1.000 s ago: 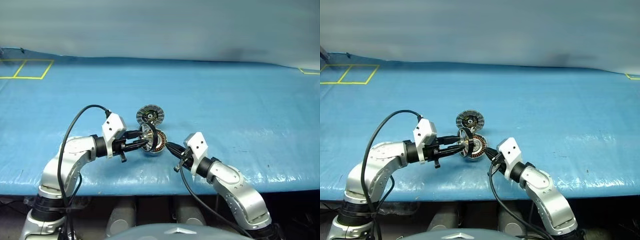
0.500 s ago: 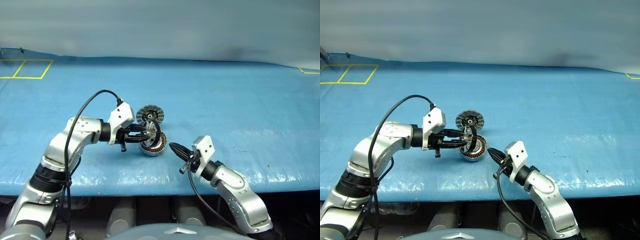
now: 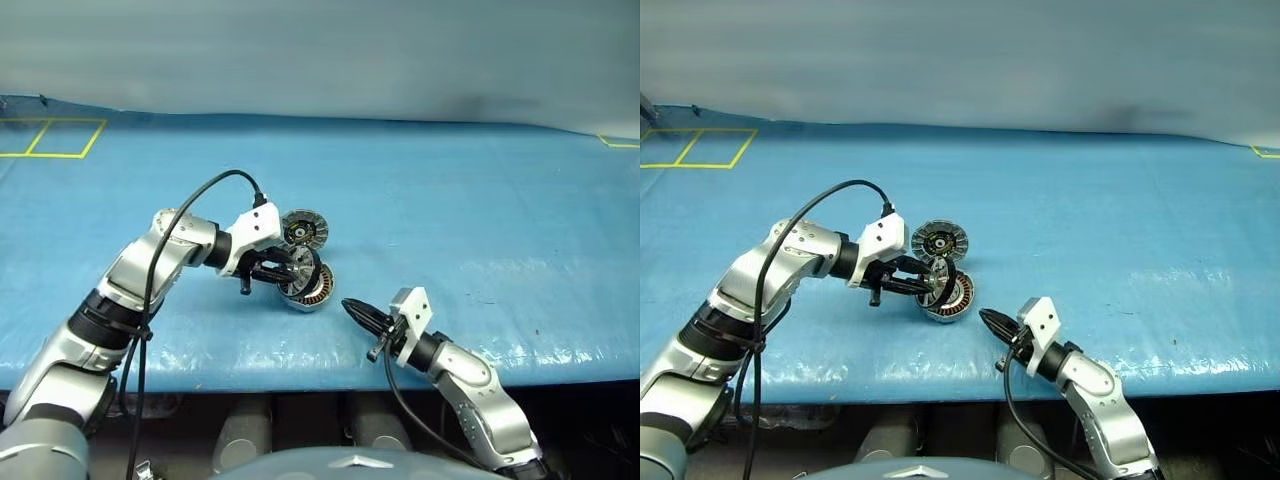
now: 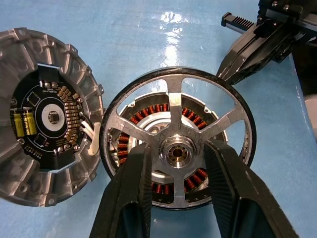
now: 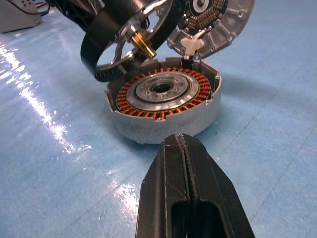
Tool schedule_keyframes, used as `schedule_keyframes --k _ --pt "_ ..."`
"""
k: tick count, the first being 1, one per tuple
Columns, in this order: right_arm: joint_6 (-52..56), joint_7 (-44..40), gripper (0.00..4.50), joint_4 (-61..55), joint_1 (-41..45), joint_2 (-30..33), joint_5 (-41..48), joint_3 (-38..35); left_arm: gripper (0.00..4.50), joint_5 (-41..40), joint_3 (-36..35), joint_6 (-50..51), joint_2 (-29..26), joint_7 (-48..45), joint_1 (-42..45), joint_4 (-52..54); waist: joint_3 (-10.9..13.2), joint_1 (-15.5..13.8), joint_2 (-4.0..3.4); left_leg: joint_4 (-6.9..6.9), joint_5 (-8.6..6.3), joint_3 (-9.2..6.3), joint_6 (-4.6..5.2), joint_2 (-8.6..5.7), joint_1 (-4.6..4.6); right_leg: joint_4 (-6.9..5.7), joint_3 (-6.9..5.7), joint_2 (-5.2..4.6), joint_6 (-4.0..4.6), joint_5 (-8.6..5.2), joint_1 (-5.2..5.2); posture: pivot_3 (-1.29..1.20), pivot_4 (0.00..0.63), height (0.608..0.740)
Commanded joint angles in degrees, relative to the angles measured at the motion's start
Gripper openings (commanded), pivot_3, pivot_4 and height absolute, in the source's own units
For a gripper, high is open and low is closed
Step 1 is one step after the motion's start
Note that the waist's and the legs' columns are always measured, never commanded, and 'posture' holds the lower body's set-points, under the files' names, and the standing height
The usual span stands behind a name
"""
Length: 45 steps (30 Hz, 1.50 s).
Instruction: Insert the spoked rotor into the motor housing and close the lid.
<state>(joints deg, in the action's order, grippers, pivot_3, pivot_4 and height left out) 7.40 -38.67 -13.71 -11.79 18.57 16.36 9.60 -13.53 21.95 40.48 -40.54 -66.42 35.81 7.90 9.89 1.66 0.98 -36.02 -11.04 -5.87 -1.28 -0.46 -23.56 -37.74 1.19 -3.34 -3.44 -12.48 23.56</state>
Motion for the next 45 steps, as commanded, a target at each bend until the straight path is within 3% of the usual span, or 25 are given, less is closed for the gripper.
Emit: schedule_keyframes --k 1,20,45 --pt "-1.75 0.18 0.0 -0.72 -0.33 -0.96 0.26 0.38 1.27 1.1 0.52 -1.95 -0.07 -1.54 2.7 -0.69 0.0 0.02 0.0 0.0 0.0 0.0 0.0 0.0 0.0 0.0 0.0 0.0 0.0 0.0 0.01 0.0 0.15 0.74" --pt "-2.53 1.05 0.0 -0.01 -0.38 -1.6 -0.79 1.45 1.27 6.31 6.35 -4.71 0.6 -7.11 6.63 -5.31 0.0 0.09 0.0 0.03 0.0 0.0 0.0 0.01 -0.01 -0.01 0.0 0.0 0.01 -0.01 0.02 0.0 0.15 0.74" --pt "-2.4 2.08 0.0 0.21 -0.14 -2.1 -2.07 1.52 1.27 14.54 12.42 -6.09 5.94 -10.86 13.38 -12.41 -0.02 -0.29 -0.03 -0.04 0.01 -0.02 0.02 -0.02 0.02 -0.02 0.0 0.0 -0.01 0.0 -0.06 0.0 0.15 0.74"
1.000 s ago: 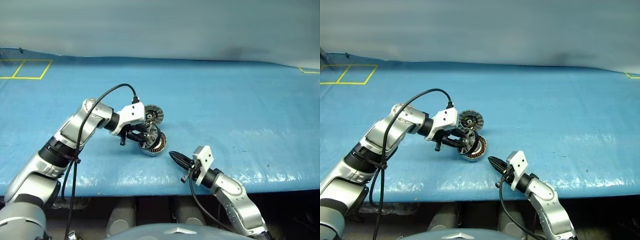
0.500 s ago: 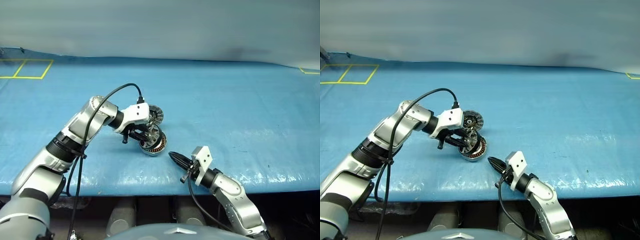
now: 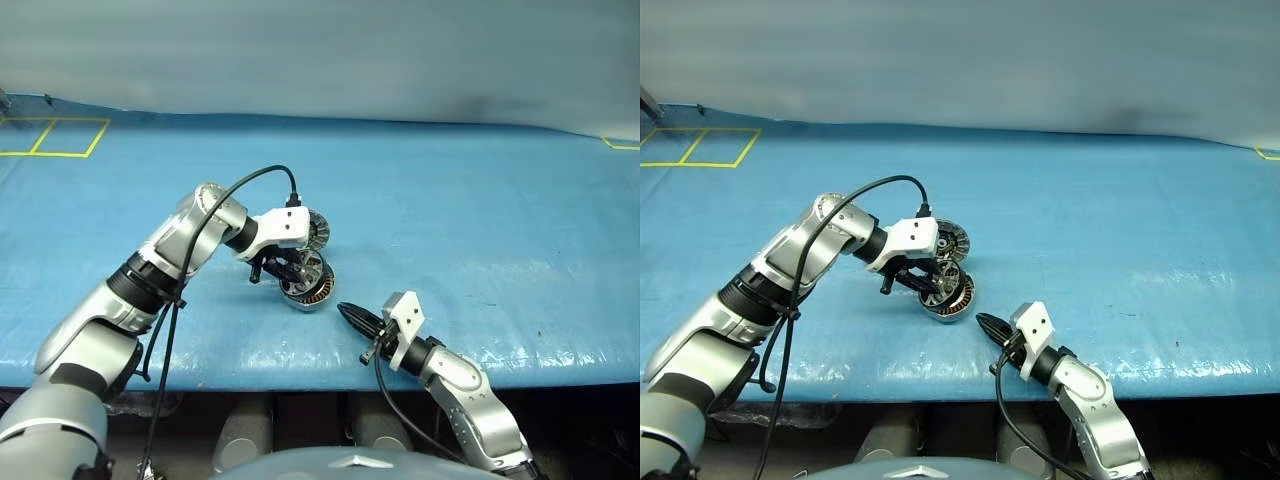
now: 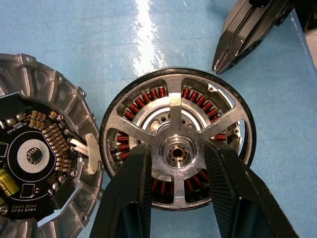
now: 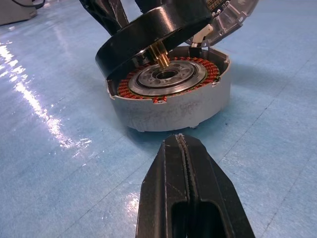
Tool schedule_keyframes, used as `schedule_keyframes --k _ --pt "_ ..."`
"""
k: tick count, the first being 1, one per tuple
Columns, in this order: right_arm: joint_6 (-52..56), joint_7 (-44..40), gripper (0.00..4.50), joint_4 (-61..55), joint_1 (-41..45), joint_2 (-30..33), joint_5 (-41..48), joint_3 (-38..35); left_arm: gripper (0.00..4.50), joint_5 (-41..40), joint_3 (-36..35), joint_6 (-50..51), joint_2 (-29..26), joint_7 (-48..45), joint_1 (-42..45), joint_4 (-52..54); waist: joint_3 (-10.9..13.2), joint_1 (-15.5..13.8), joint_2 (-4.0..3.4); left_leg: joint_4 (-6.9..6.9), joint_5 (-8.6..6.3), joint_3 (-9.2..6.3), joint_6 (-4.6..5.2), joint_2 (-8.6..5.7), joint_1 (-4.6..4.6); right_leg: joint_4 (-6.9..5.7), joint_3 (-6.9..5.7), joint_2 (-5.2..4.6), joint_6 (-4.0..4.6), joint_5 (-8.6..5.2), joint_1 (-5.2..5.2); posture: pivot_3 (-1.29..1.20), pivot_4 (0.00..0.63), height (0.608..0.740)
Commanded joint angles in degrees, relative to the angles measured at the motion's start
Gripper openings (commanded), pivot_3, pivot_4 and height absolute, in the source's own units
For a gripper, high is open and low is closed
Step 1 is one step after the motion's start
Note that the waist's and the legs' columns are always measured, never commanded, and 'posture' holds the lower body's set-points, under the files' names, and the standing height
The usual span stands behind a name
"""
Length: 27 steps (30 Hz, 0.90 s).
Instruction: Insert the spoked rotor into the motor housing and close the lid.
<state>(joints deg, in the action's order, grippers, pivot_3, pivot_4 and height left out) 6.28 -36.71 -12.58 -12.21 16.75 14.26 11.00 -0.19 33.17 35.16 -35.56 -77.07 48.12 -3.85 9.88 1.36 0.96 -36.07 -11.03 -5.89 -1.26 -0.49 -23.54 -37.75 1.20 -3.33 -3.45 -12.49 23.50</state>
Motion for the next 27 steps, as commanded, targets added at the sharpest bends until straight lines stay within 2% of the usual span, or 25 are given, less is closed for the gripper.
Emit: schedule_keyframes --k 1,27 --pt "-1.29 0.18 0.0 -0.9 0.3 -0.32 -0.03 0.14 1.27 1.68 1.58 -0.95 1.15 -0.52 1.39 -0.97 0.0 0.0 0.0 0.0 0.0 0.0 0.0 0.0 0.0 0.0 0.0 0.0 0.0 0.0 0.0 0.0 0.15 0.74" --pt "-1.38 1.43 0.0 -0.43 -0.13 -1.31 -0.32 0.21 1.27 7.62 3.46 -5.39 4.29 -5.47 4.5 -5.24 -0.01 -0.04 -0.01 0.0 0.0 -0.01 0.0 -0.02 -0.01 0.0 0.0 -0.01 -0.01 0.0 -0.01 0.0 0.15 0.74"
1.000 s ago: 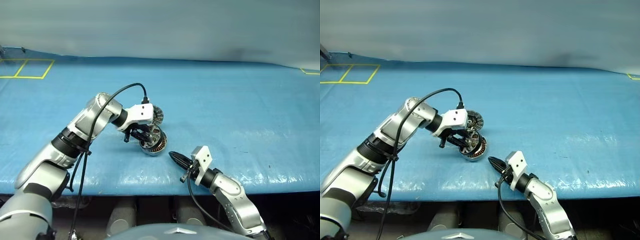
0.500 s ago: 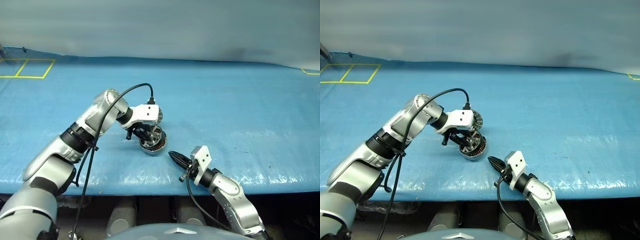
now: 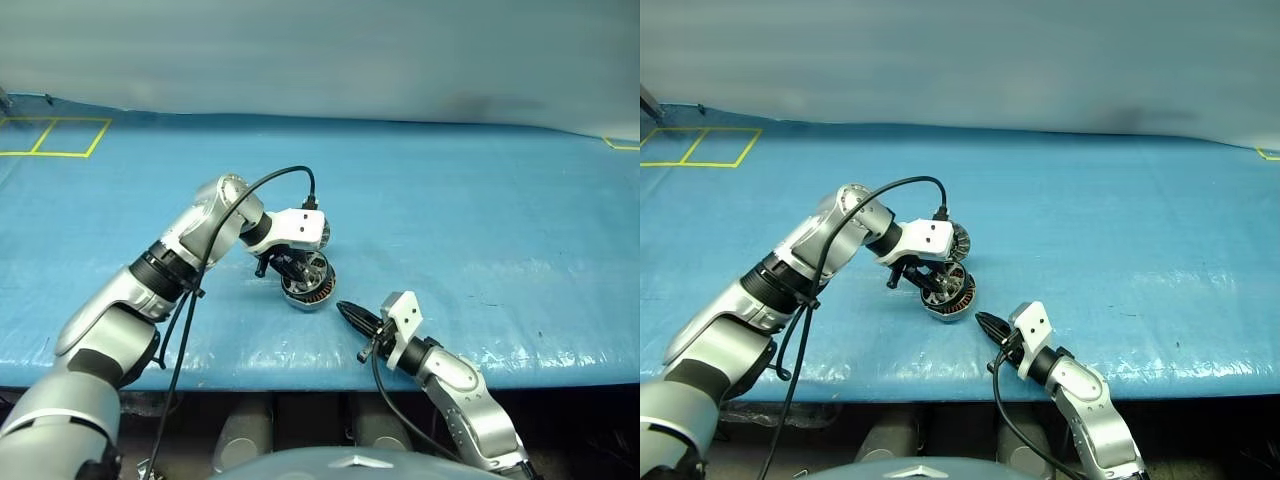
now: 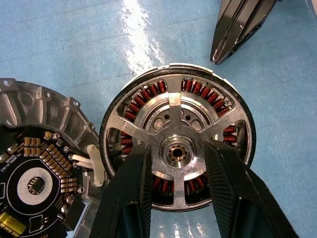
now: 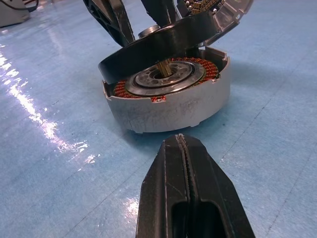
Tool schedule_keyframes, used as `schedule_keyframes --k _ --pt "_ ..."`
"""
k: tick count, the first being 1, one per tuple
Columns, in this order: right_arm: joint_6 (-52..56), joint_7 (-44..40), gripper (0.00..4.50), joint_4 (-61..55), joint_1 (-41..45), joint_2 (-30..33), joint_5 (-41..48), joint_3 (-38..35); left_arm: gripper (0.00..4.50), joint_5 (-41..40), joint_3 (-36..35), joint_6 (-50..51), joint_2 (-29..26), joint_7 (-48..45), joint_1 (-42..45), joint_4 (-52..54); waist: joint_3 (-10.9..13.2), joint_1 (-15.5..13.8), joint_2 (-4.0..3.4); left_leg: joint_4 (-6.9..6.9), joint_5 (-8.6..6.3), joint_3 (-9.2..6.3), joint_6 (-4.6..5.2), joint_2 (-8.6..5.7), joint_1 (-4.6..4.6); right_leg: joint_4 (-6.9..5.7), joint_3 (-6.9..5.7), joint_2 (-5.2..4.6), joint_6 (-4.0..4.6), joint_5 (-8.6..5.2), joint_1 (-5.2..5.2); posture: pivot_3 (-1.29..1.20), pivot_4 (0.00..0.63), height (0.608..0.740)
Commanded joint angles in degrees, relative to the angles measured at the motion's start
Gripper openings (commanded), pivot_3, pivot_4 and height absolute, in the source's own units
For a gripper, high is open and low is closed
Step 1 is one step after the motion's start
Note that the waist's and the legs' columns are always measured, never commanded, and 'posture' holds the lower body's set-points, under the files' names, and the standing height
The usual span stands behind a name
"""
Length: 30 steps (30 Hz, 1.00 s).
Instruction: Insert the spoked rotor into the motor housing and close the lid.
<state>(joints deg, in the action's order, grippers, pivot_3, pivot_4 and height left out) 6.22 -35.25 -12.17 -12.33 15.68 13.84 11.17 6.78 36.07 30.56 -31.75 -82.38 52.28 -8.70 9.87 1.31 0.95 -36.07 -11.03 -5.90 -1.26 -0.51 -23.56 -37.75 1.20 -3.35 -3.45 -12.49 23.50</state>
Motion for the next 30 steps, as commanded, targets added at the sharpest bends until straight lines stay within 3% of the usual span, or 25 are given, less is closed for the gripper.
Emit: schedule_keyframes --k 1,7,8,16,23,27,30 --pt "-1.34 0.01 0.0 -0.76 0.03 -0.23 0.07 0.07 1.27 0.78 0.62 -0.91 0.36 -0.34 0.29 -0.38 0.0 0.0 0.0 0.0 0.0 0.0 0.0 0.0 0.0 0.0 0.0 0.0 0.0 0.0 0.0 0.0 0.15 0.74" --pt "-1.14 0.07 0.0 -0.64 0.13 -0.18 0.03 0.24 1.27 1.11 0.72 -0.66 0.27 -1.0 0.16 -0.19 0.0 0.06 0.0 0.0 0.0 0.0 0.0 0.0 0.0 0.0 0.0 0.0 0.0 0.0 0.01 0.0 0.15 0.74" --pt "-1.09 0.09 0.0 -0.64 0.13 -0.18 0.03 0.25 1.99 1.17 0.75 -0.75 0.28 -1.14 0.18 -0.19 0.0 0.09 0.0 0.0 0.0 0.0 0.0 0.0 -0.01 0.0 0.0 0.0 0.0 0.0 0.02 0.0 0.15 0.74" --pt "-0.68 0.31 0.0 -0.95 -0.15 -0.06 0.08 0.41 4.47 0.27 -0.38 -0.58 0.89 -1.34 0.75 0.37 0.01 0.35 0.01 0.01 0.0 0.0 0.0 0.01 -0.04 -0.01 0.0 0.02 0.0 0.0 0.06 0.0 0.15 0.74" --pt "-0.17 0.17 0.0 -2.1 -0.44 0.7 0.8 -0.44 4.47 -7.67 -6.91 3.31 -1.53 -2.65 -2.09 9.1 0.01 0.68 -0.01 0.02 0.0 -0.01 0.0 0.03 -0.05 -0.01 0.0 0.01 0.0 0.0 0.08 0.0 0.15 0.74" --pt "0.37 0.41 0.0 -3.31 -0.22 1.6 1.26 -1.89 4.47 -14.42 -14.43 6.78 -4.81 -0.2 -10.3 17.97 0.02 1.09 -0.06 0.1 0.0 0.01 0.01 0.05 0.0 -0.02 0.02 0.01 0.03 -0.01 0.09 0.0 0.15 0.74" --pt "1.39 0.74 0.0 -4.6 0.27 2.54 1.72 -3.08 3.89 -17.78 -20.95 8.55 -5.28 5.8 -18.67 23.78 0.03 1.04 -0.09 0.09 0.0 -0.02 0.01 0.07 0.02 -0.05 0.01 0.03 0.04 -0.02 0.08 0.0 0.15 0.74"
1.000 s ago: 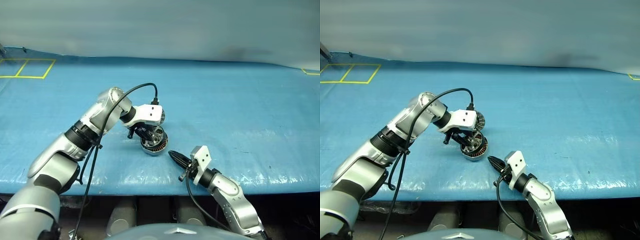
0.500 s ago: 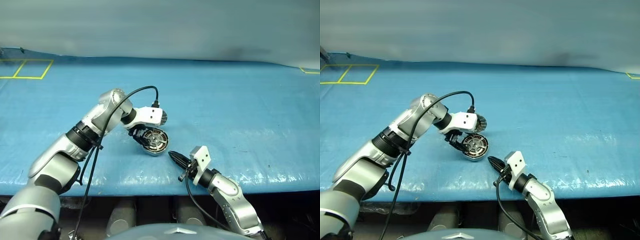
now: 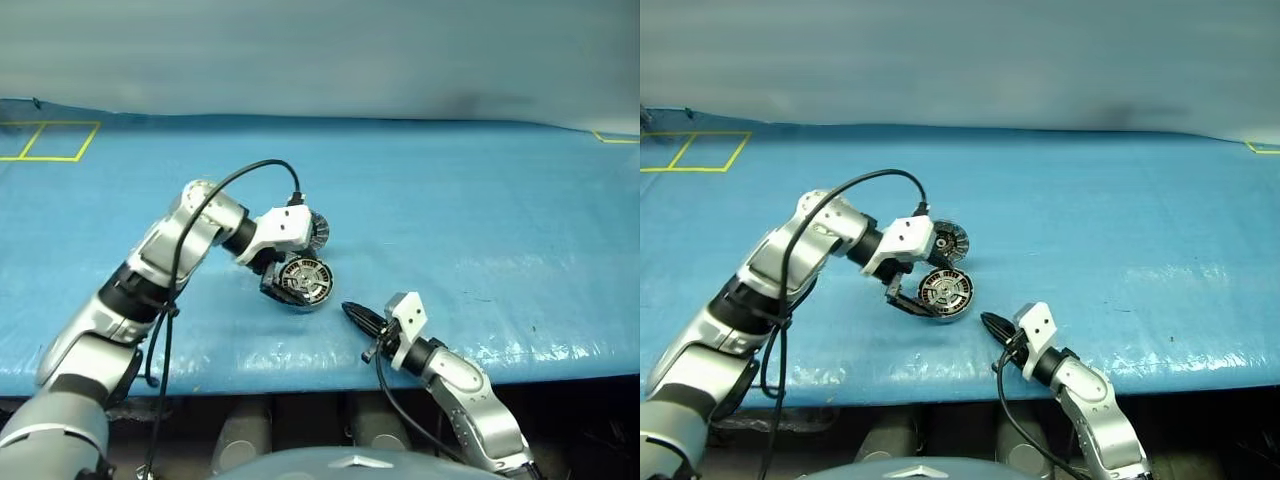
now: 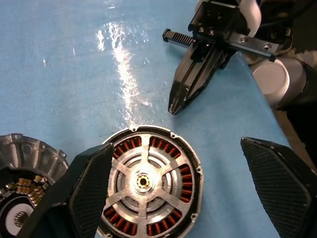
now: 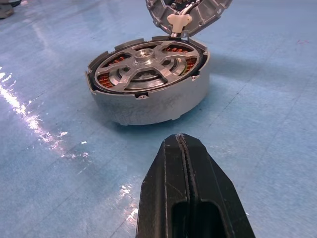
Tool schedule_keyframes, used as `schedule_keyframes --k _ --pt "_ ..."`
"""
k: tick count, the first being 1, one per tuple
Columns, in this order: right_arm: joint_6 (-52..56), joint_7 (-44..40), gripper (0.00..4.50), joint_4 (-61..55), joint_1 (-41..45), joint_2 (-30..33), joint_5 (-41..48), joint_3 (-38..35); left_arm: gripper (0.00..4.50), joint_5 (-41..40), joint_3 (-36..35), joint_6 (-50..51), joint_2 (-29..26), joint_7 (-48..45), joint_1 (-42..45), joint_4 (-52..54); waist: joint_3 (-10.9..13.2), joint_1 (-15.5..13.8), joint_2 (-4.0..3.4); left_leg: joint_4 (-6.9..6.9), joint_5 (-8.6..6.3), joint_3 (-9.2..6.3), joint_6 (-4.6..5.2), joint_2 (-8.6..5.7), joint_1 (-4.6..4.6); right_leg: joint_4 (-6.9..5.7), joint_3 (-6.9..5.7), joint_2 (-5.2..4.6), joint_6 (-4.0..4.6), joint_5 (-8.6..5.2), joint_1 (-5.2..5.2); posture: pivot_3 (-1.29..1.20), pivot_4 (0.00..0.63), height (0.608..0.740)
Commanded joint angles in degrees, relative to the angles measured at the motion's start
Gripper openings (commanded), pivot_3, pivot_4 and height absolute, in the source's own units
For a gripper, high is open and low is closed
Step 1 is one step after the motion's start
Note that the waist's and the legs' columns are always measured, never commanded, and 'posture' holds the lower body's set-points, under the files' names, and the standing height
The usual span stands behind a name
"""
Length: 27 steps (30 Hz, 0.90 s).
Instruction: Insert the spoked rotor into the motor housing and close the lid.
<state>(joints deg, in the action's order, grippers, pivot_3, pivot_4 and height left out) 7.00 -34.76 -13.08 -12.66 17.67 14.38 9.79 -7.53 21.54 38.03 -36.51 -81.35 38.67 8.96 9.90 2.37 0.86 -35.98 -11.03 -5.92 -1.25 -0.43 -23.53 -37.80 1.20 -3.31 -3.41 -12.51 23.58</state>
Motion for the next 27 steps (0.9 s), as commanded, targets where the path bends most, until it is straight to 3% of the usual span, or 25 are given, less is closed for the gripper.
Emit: schedule_keyframes --k 1,4,11,15,18,24,27 --pt "0.88 0.31 0.0 -3.98 0.73 0.84 1.23 -1.95 3.52 -4.15 -7.77 0.44 -0.7 6.04 -7.29 7.65 0.01 -0.15 0.0 0.0 0.0 -0.01 0.0 0.0 0.01 0.0 0.0 0.0 0.0 0.0 -0.01 0.0 0.15 0.74" --pt "4.47 0.87 0.0 -5.64 2.43 1.48 2.17 -2.87 2.52 -8.22 -14.6 -0.43 0.96 11.69 -18.19 13.34 0.01 -0.35 0.0 -0.03 0.0 -0.01 -0.01 -0.02 0.01 0.01 -0.01 -0.05 0.0 0.0 -0.04 0.0 0.15 0.74" --pt "13.5 3.13 0.0 -8.52 8.89 2.48 1.85 -2.13 0.17 -11.71 -20.91 0.68 6.47 26.26 -35.58 21.46 0.01 -0.94 -0.01 -0.06 0.0 0.01 -0.01 -0.03 0.02 0.03 -0.01 -0.11 0.0 0.0 -0.06 0.0 0.15 0.74" --pt "17.05 4.02 0.0 -9.22 12.38 2.17 1.4 -0.39 0.05 -11.42 -21.81 -2.14 8.7 32.12 -40.37 22.82 0.01 -1.2 0.0 -0.06 0.0 0.0 -0.02 -0.04 0.03 0.01 -0.03 -0.1 0.0 0.0 -0.05 0.0 0.15 0.74" --pt "20.68 4.44 0.0 -8.69 16.57 -0.02 1.94 2.67 0.05 -8.69 -23.16 -10.46 11.67 37.6 -43.53 21.44 0.01 -1.13 -0.01 -0.06 0.0 0.02 -0.02 -0.04 0.02 0.03 -0.03 -0.11 0.01 0.0 -0.05 0.0 0.15 0.74" --pt "23.58 5.29 0.0 -5.63 22.13 -5.05 1.28 7.35 0.05 -8.85 -25.21 -17.7 11.25 39.05 -44.96 16.53 0.0 -1.07 -0.02 -0.01 0.0 0.03 -0.02 -0.03 0.02 0.03 -0.04 -0.09 0.02 0.0 -0.01 0.0 0.15 0.74" --pt "23.6 5.76 0.0 -3.36 23.77 -6.79 0.44 8.9 0.05 -14.12 -27.73 -15.41 10.99 37.62 -43.36 14.21 0.0 -1.05 -0.02 -0.02 0.0 0.04 -0.02 -0.06 -0.01 0.08 -0.04 -0.11 0.01 0.01 -0.01 0.0 0.15 0.74"
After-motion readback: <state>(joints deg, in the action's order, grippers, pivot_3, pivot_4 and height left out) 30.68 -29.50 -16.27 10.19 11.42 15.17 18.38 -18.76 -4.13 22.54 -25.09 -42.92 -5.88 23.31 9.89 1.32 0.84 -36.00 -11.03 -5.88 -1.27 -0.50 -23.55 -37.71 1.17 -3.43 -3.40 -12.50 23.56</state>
